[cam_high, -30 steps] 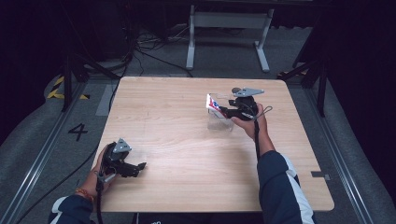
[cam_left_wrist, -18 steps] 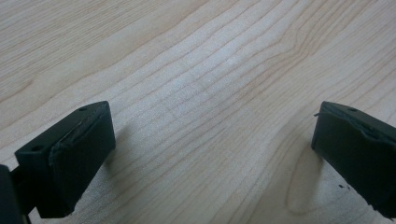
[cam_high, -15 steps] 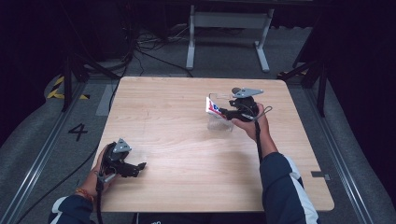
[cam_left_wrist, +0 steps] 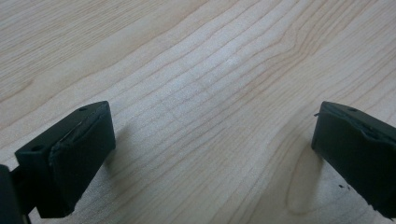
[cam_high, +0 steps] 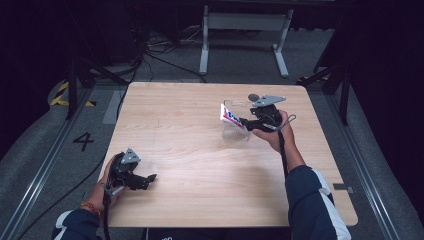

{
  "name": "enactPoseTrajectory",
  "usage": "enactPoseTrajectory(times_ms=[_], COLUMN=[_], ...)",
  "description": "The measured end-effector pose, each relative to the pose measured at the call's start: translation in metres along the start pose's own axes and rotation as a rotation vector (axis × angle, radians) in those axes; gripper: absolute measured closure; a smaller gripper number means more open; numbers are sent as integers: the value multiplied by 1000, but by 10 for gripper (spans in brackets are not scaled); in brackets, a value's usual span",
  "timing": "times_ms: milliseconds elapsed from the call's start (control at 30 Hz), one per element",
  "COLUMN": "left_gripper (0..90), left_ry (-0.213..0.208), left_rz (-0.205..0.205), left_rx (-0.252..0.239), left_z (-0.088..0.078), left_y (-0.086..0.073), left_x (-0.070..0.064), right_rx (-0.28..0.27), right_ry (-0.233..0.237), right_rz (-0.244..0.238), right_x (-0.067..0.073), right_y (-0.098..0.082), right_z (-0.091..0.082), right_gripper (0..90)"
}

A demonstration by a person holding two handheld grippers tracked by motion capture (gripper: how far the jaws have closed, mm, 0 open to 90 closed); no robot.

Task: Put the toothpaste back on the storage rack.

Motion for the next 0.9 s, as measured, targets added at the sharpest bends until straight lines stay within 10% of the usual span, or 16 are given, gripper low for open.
enactPoseTrajectory(times_ms=[900], left_gripper=[1], left_ry=[2], left_rz=[-3], left_rx=[-1], left_z=[0], left_y=[0], left_x=[0], right_rx=[18], right_ry=[-47], right_rz=[-74], right_x=[2], right_y=[-12], right_z=[-38], right_gripper=[321])
Point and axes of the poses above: each handheld gripper's, and its own axes: z roughly forward along the jaws, y roughly out of its top, x roughly to its left, the point moved 8 cm from there along z, roughly forward along the jaws, and after that the axes turned 2 degrees about -z, right-handed, at the moved point
